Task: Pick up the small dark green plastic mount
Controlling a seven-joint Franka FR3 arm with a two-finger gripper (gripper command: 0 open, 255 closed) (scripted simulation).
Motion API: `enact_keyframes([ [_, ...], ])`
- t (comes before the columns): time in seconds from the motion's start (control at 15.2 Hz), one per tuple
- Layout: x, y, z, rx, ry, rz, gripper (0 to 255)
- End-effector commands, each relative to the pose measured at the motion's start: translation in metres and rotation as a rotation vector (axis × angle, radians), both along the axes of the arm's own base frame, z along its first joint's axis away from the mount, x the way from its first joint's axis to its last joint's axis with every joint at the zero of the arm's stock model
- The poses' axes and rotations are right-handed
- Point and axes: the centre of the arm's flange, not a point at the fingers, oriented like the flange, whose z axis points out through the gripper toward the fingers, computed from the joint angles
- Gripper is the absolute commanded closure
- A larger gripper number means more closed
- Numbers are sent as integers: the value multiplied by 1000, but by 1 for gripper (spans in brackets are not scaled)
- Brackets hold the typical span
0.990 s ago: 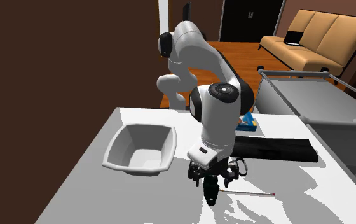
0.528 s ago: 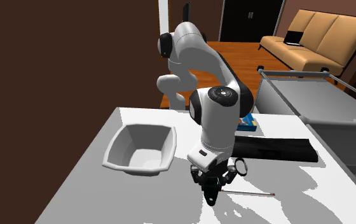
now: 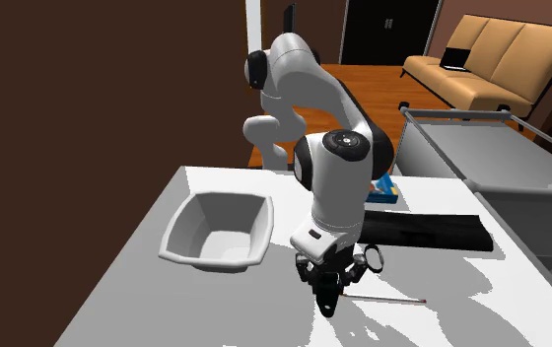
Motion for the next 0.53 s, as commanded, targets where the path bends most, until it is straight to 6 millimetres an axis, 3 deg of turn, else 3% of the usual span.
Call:
enact_keyframes([
  [0.0,0,0,9,0,0,0,255],
  [0.46,0,0,46,0,0,0,255],
])
